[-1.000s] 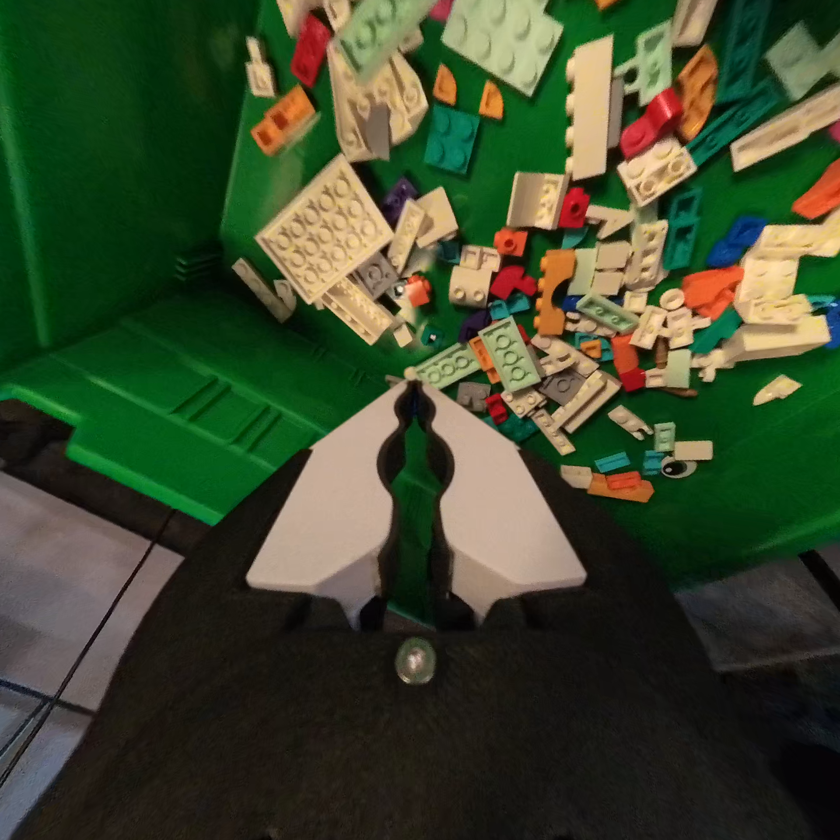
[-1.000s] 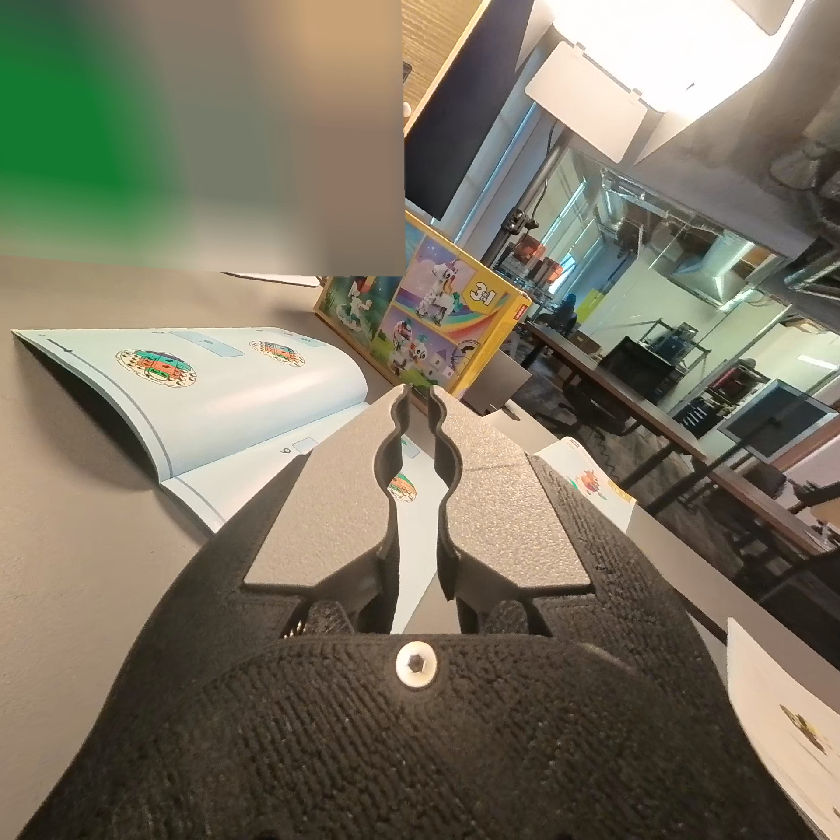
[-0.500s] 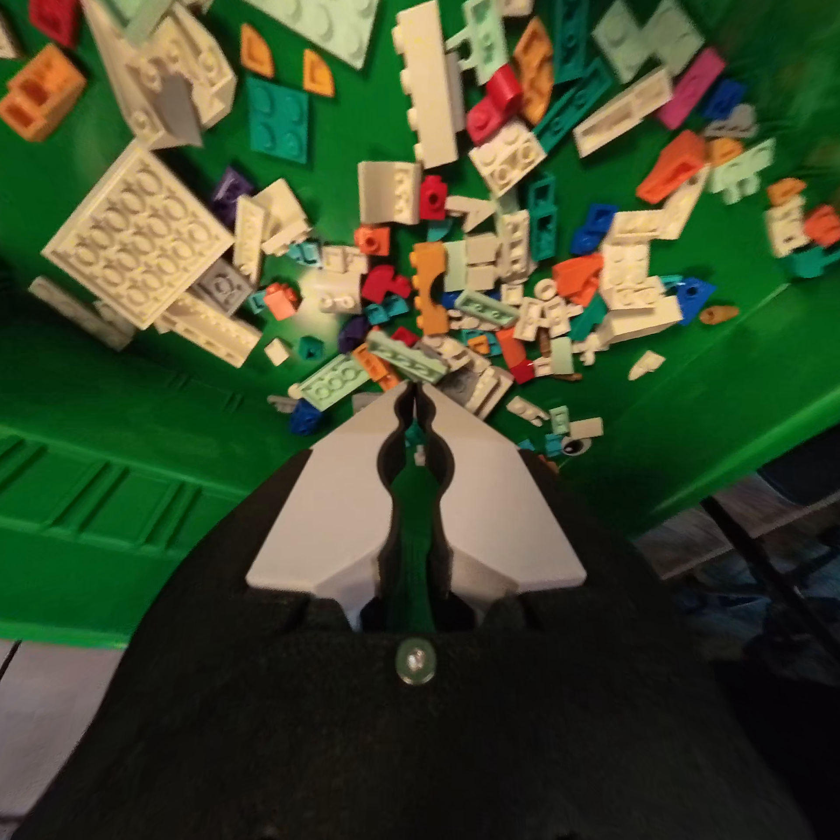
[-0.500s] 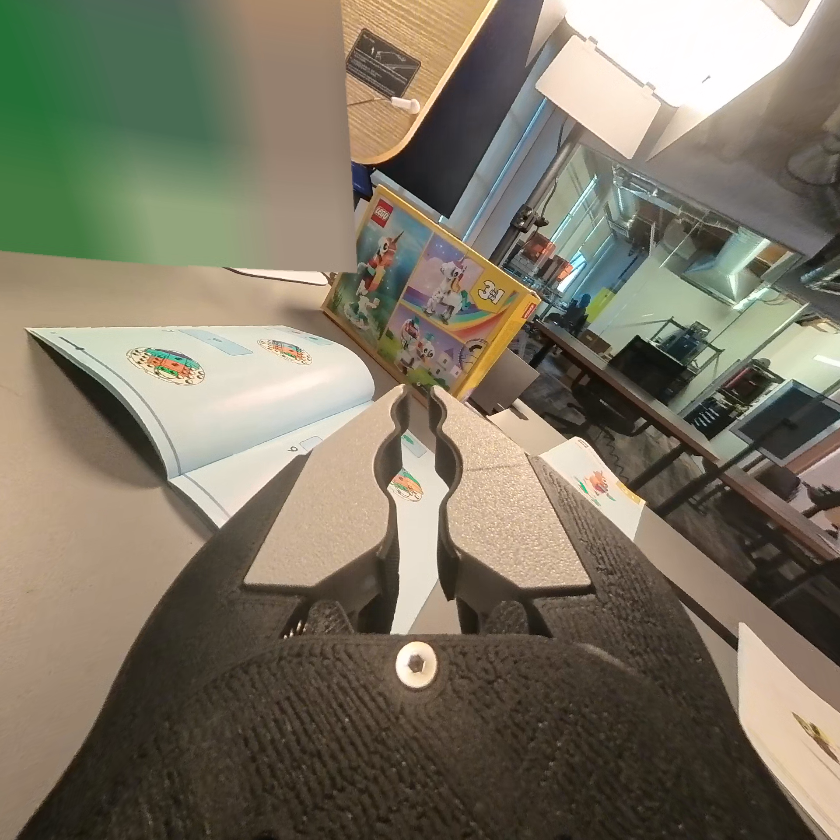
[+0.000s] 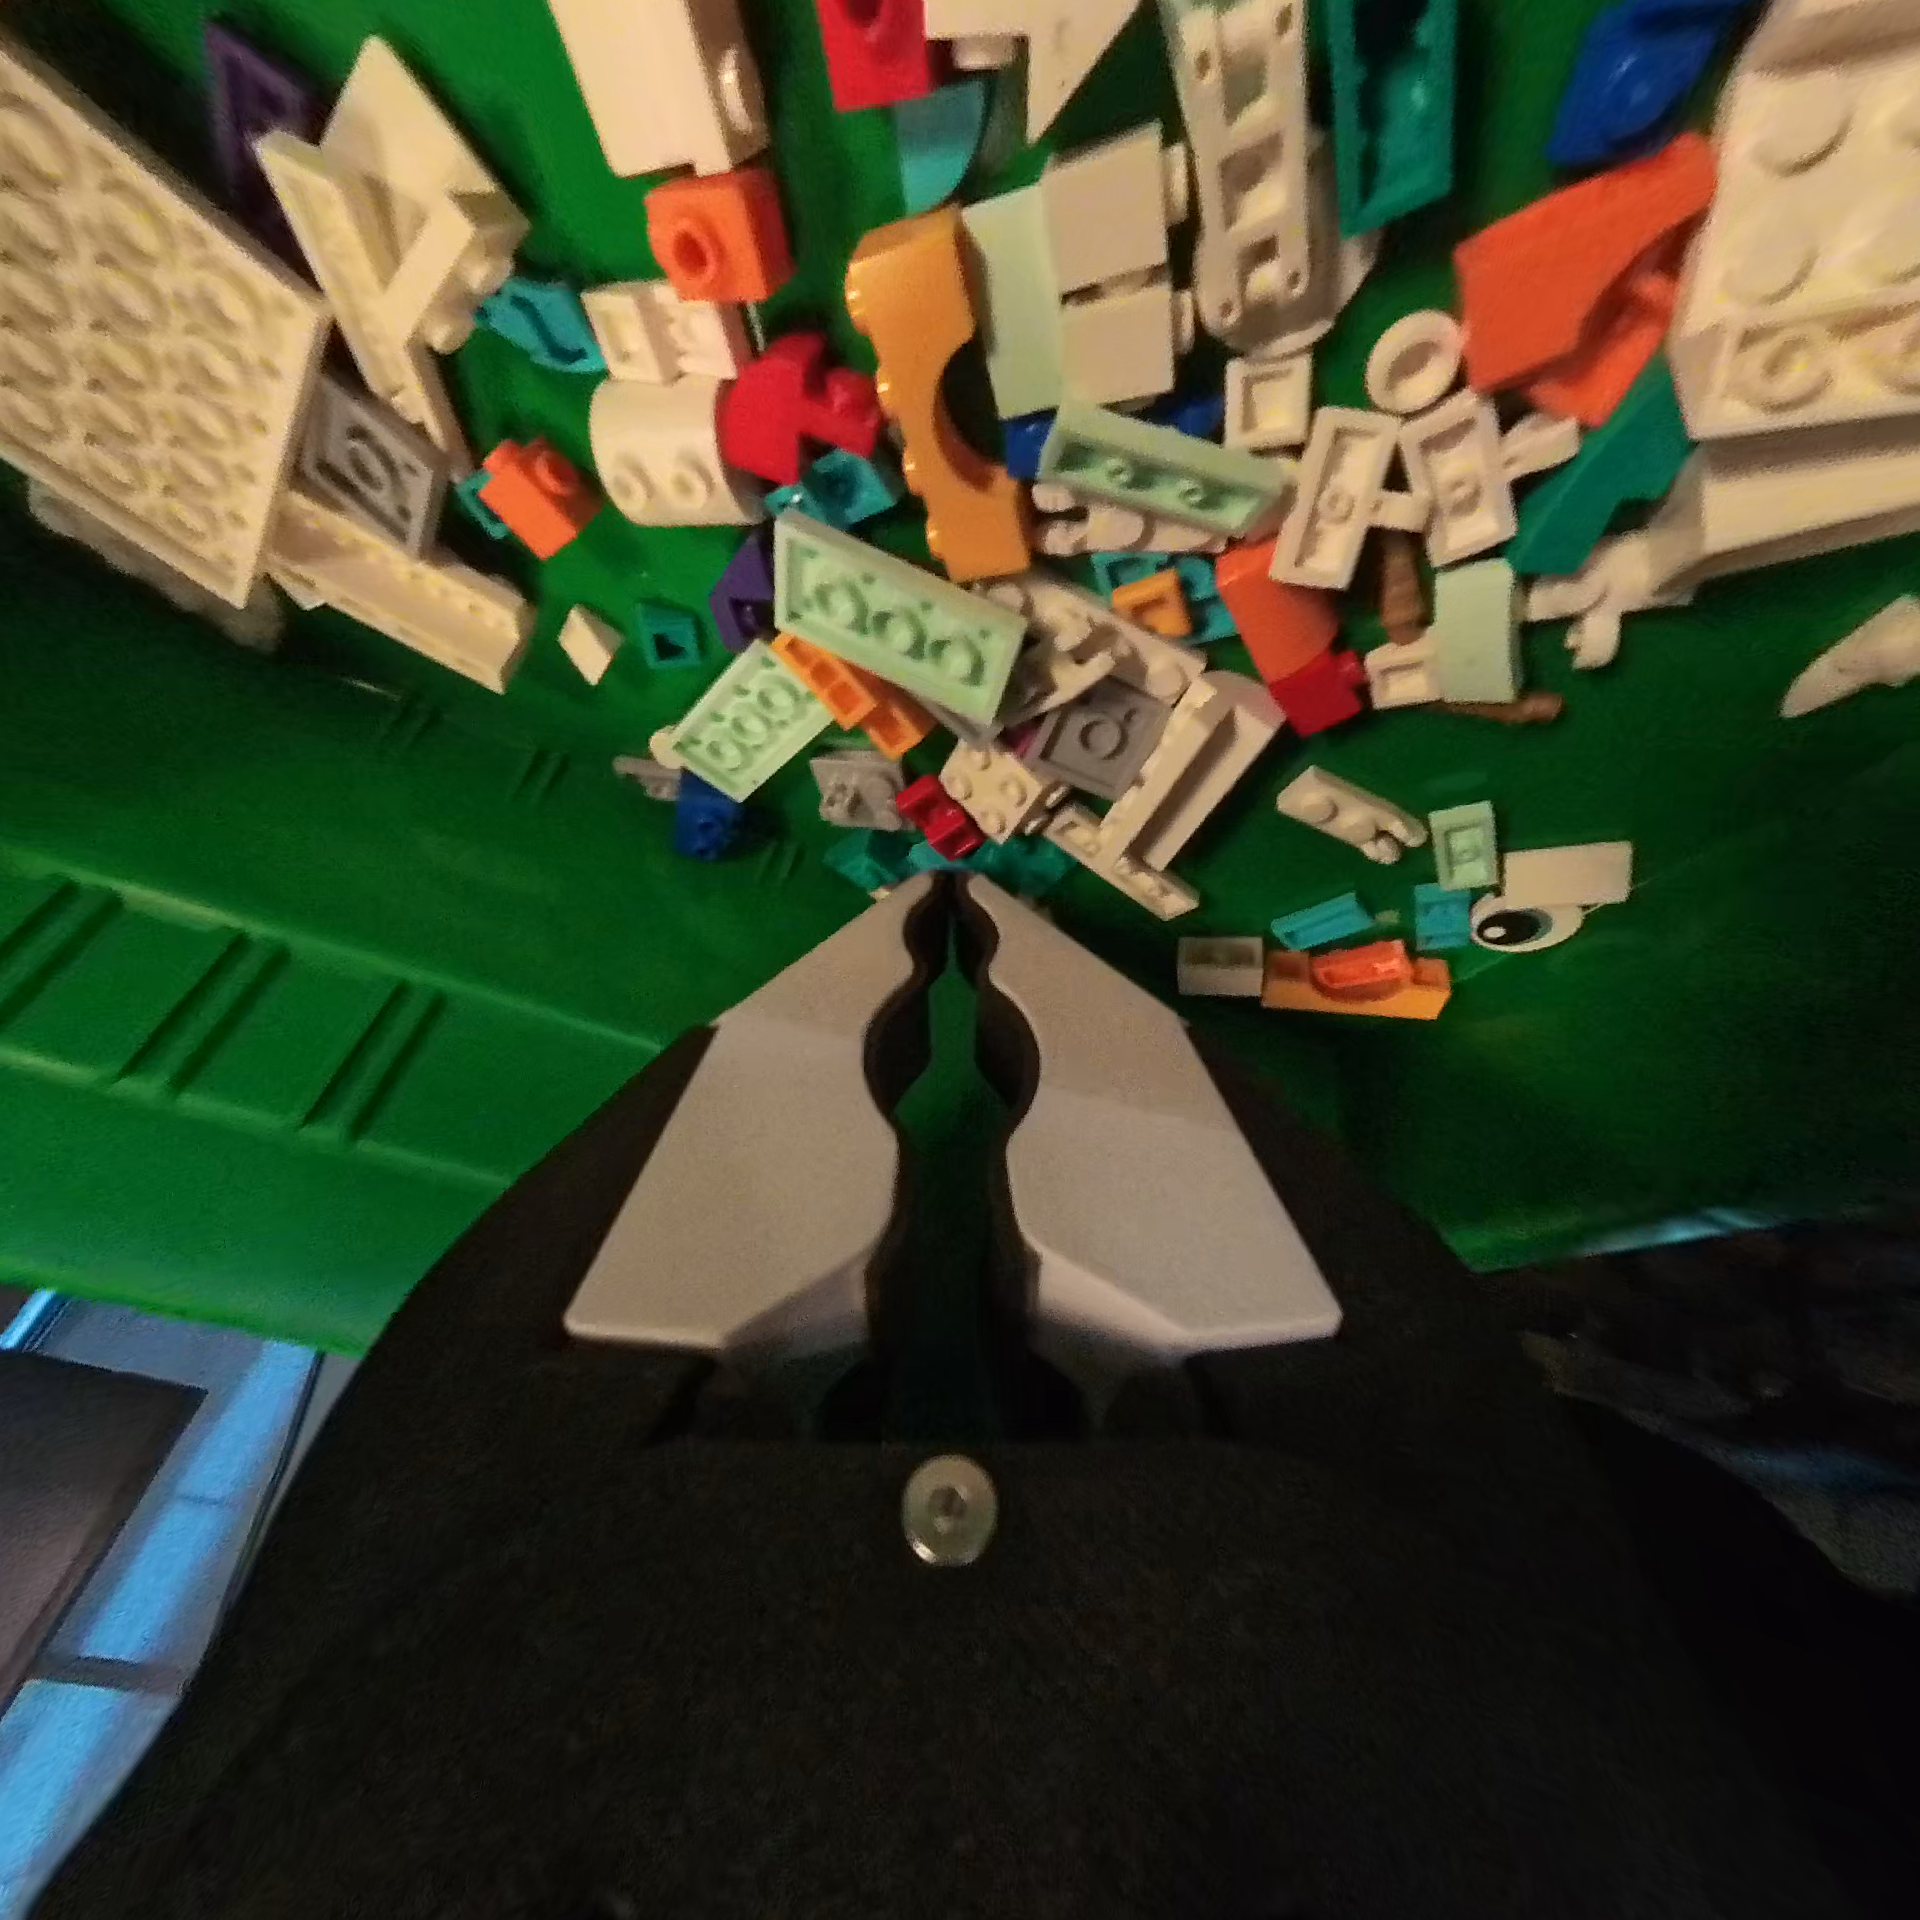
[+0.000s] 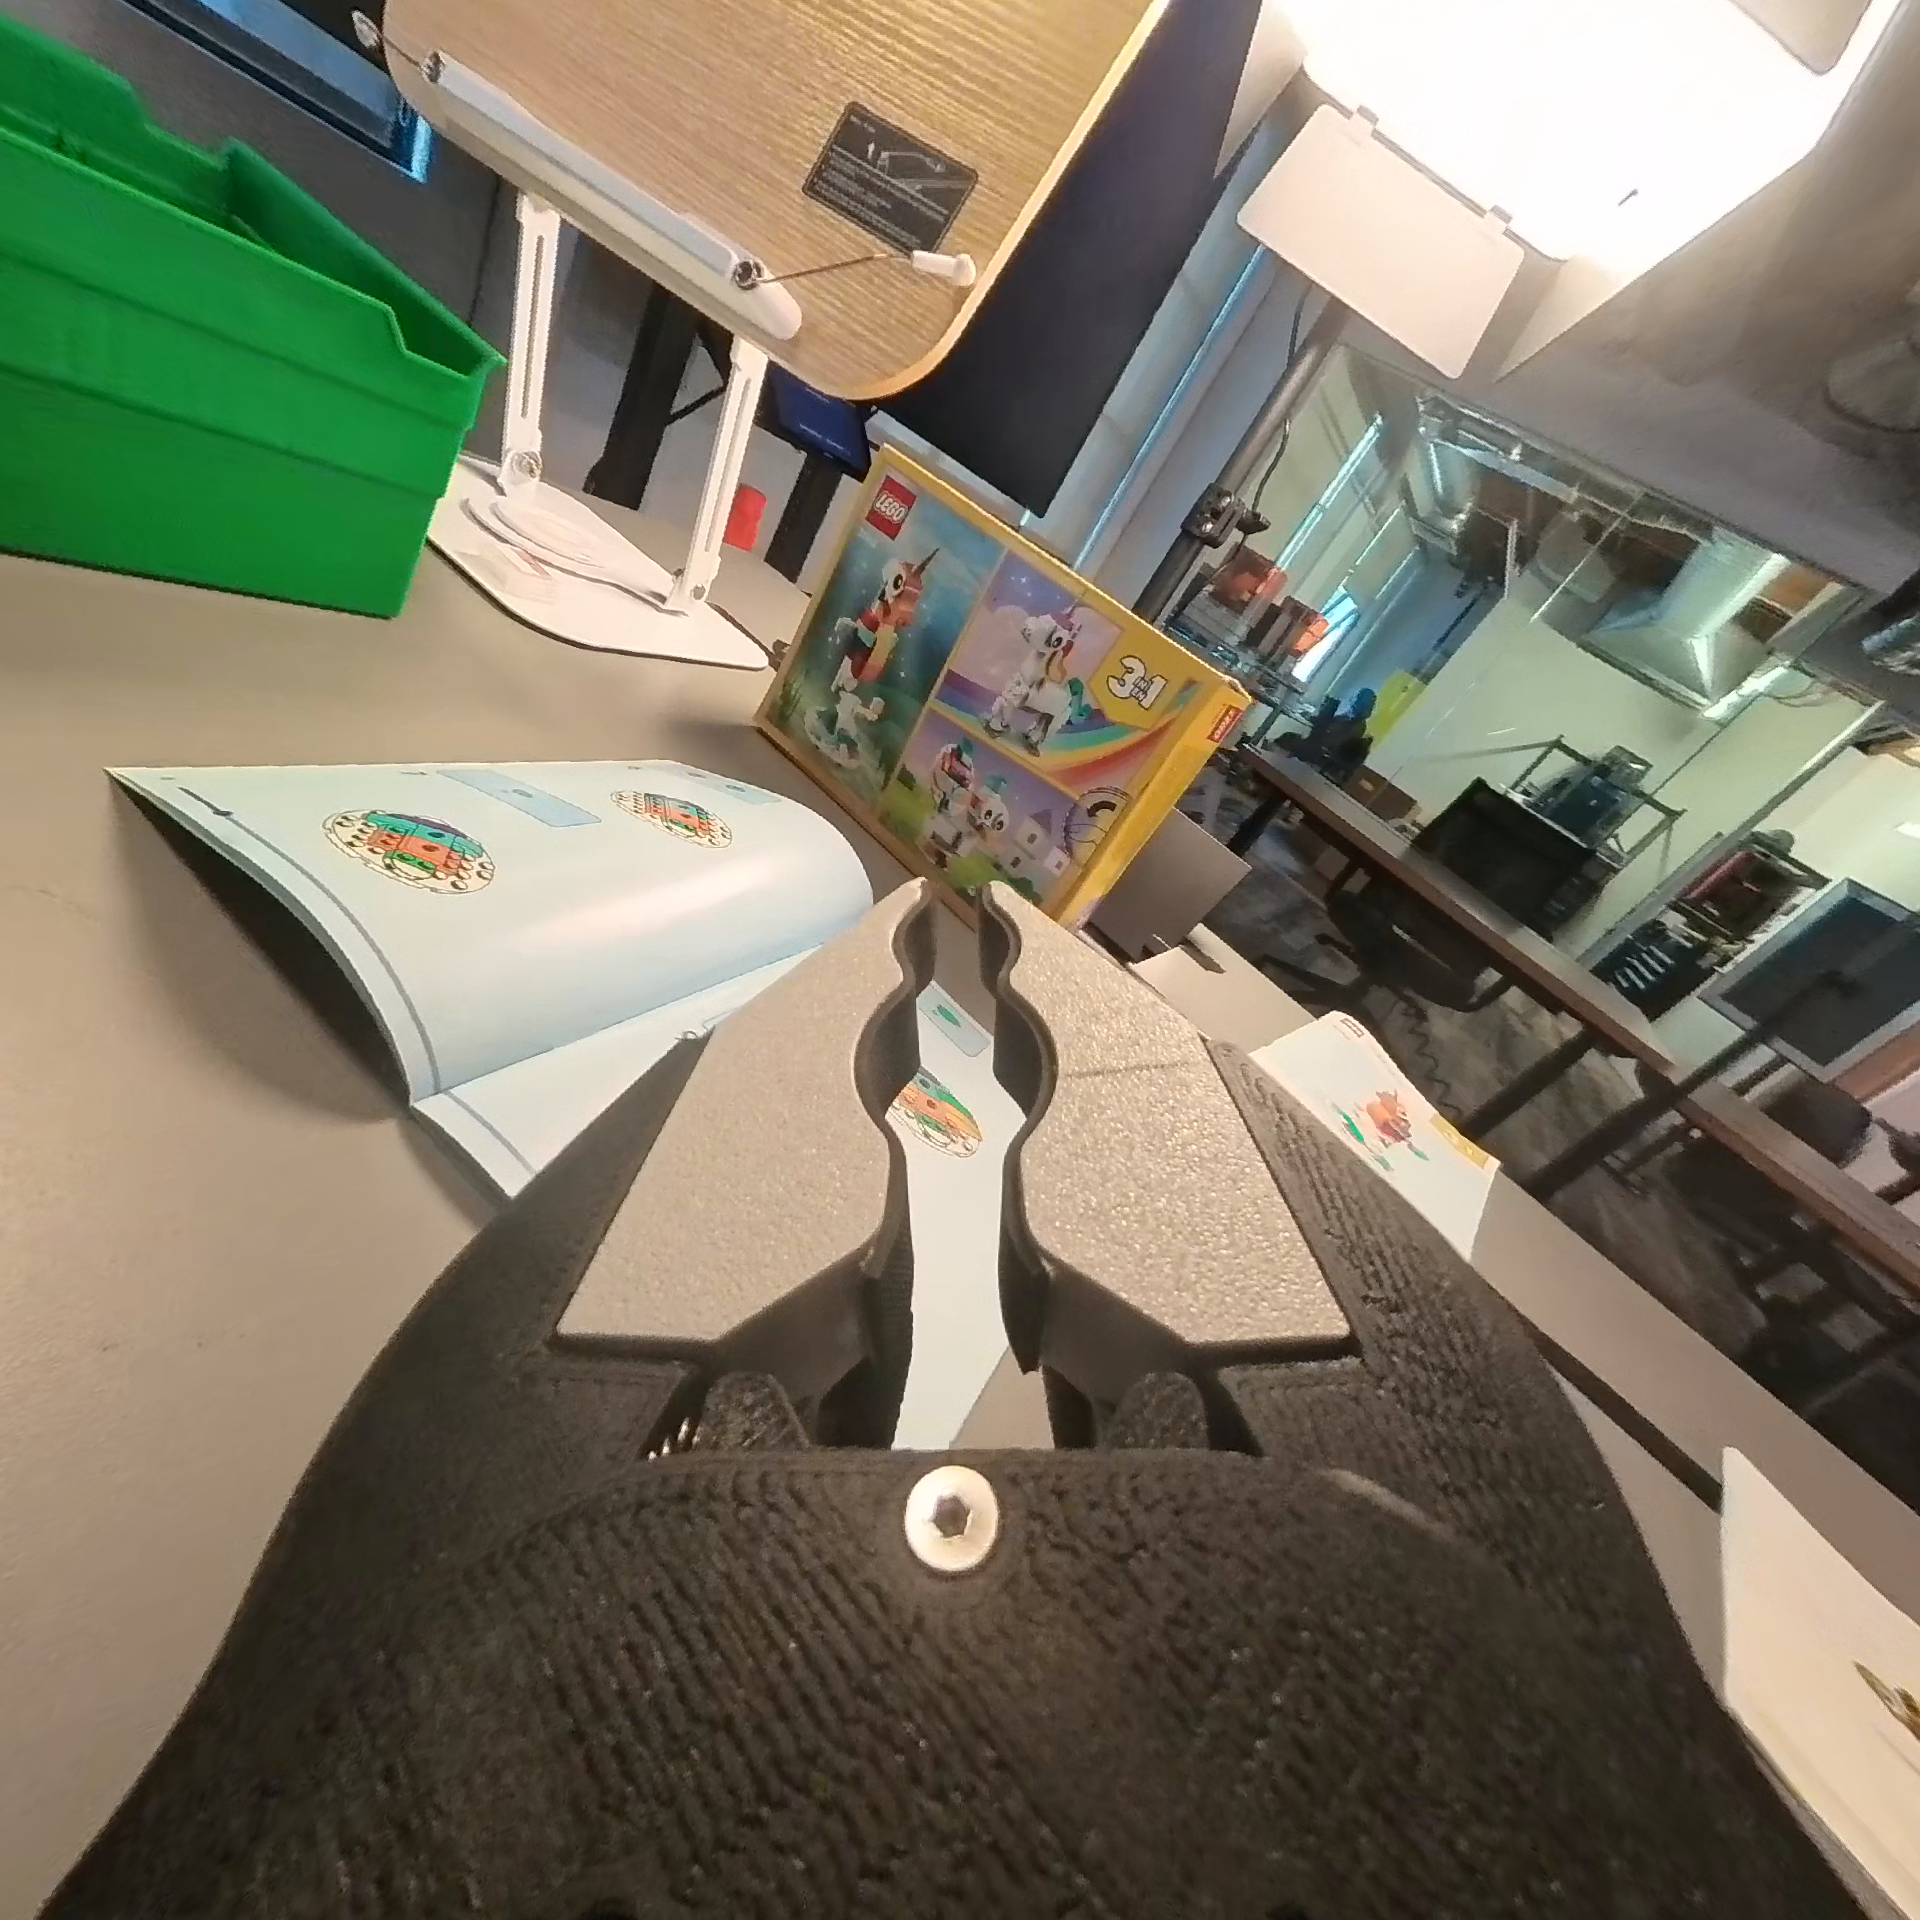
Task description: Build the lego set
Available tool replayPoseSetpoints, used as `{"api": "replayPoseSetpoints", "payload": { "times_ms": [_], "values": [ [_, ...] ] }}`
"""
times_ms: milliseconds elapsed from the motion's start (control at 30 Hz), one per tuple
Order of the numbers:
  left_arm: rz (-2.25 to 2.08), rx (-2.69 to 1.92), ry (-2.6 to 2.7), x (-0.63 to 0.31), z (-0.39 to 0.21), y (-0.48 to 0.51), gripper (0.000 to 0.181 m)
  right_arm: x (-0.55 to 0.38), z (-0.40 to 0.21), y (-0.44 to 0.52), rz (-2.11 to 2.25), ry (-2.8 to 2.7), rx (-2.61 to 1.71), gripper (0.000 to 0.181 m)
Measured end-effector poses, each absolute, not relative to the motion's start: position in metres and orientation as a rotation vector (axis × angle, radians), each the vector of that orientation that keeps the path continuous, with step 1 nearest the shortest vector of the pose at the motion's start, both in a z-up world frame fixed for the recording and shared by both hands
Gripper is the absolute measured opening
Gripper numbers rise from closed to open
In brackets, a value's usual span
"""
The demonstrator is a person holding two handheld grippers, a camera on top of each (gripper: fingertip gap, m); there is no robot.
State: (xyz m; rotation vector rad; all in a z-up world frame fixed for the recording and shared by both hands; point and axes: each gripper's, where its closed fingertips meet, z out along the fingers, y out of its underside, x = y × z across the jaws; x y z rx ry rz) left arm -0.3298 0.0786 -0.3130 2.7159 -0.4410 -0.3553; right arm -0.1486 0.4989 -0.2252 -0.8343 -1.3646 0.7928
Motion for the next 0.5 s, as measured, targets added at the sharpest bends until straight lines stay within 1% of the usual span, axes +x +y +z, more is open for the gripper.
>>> {"api": "replayPoseSetpoints", "payload": {
  "times_ms": [133,233,267,300,400,500],
  "values": [
    [-0.377,2.757,-0.436,-0.333,-0.314,0.086,0.0,-0.148,-0.225,0.498,0.809,-1.362,-0.836,0.005],
    [-0.227,2.968,-0.454,-0.318,-0.315,0.11,0.0,-0.148,-0.225,0.497,0.819,-1.365,-0.834,0.005],
    [-0.137,3.075,-0.417,-0.313,-0.311,0.122,0.0,-0.148,-0.224,0.496,0.823,-1.365,-0.832,0.005],
    [-0.154,3.119,-0.332,-0.321,-0.305,0.126,0.0,-0.148,-0.224,0.496,0.828,-1.365,-0.832,0.005],
    [-0.302,2.972,-0.369,-0.344,-0.296,0.107,0.0,-0.148,-0.224,0.496,0.843,-1.363,-0.837,0.005],
    [-0.307,2.783,-0.54,-0.339,-0.301,0.092,0.0,-0.147,-0.223,0.495,0.852,-1.363,-0.838,0.005]
  ]
}}
